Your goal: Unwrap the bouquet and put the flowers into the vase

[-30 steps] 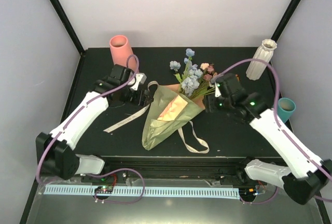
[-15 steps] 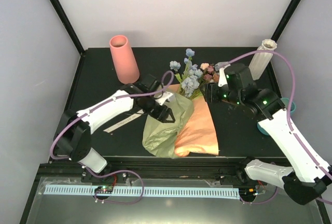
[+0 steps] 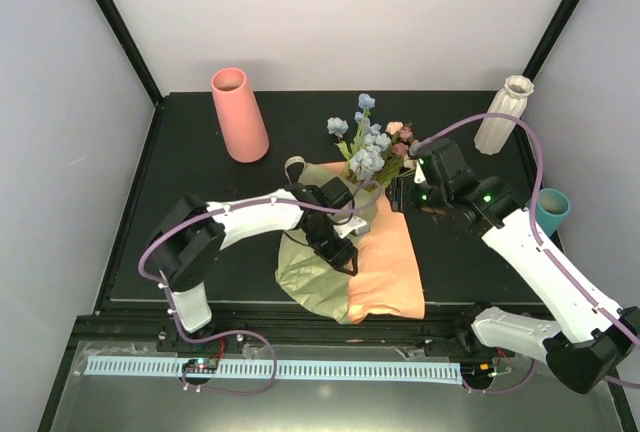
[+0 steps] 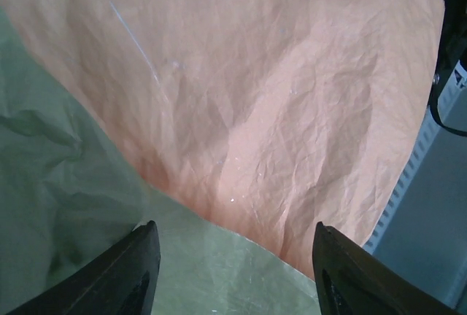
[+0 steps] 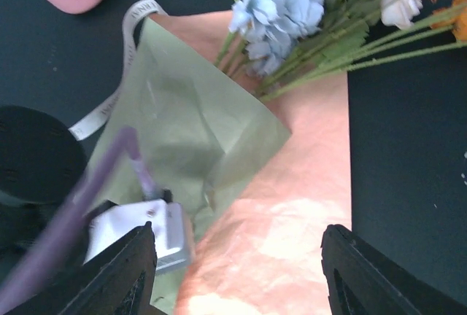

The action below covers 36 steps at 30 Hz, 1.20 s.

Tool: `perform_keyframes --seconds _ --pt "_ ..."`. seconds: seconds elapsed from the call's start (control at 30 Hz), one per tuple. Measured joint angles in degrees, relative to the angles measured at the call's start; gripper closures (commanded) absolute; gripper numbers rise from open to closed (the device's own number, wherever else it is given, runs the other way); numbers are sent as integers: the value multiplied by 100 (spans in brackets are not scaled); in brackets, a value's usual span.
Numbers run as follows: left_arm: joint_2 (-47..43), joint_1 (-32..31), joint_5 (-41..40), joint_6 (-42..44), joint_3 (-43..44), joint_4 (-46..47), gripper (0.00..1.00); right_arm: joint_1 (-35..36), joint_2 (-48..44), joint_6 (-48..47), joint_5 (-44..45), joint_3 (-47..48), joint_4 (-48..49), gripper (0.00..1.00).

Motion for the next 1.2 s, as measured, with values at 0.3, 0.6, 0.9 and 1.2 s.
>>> perform_keyframes --seconds 0.3,0.6,0.9,1.2 --pt "-907 -4 -1082 243 999 -444 31 -17 -138 120 205 -686 -162 35" --pt "-317 -326 -2157 546 1054 -874 33 -201 186 -52 -275 -1580 118 35" --pt "122 -619 -2660 643 933 -909 33 -269 669 -271 -907 -2050 610 36" --pt "376 -728 -2968 831 927 -885 40 -332 1279 -485 -1235 -2310 1005 38"
